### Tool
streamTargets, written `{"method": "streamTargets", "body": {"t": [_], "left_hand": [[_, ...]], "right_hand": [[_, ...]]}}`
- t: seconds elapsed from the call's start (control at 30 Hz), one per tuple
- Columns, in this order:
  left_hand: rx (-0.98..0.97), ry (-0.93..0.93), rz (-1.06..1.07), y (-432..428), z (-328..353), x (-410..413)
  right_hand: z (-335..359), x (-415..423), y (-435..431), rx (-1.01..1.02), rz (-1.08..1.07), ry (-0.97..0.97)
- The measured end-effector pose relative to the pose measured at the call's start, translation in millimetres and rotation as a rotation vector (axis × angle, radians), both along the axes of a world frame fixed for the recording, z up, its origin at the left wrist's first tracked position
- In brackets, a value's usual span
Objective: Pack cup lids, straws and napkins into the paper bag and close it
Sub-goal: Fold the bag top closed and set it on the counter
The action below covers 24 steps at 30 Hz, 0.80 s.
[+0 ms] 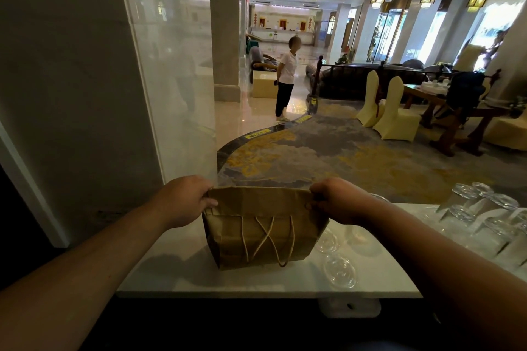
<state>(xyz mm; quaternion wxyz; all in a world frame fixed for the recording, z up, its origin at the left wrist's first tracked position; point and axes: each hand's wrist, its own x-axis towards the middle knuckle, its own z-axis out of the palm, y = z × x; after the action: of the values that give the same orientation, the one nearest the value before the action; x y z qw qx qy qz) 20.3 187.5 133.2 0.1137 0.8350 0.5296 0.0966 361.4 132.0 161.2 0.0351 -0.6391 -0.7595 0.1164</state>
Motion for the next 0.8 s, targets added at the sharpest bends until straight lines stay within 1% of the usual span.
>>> {"method": "streamTargets", "body": {"t": [0.4, 0.8], "left_hand": [[-0.012, 0.006, 0.001, 34.9, -12.5, -0.6], [-0.028, 0.001, 0.005, 50.8, -19.7, 2.3]], "right_hand": [[-8.6, 1.6, 34.6, -0.010, -0.003, -0.007], [-17.7, 2.7, 52.9, -0.022, -0.013, 0.015]]}}
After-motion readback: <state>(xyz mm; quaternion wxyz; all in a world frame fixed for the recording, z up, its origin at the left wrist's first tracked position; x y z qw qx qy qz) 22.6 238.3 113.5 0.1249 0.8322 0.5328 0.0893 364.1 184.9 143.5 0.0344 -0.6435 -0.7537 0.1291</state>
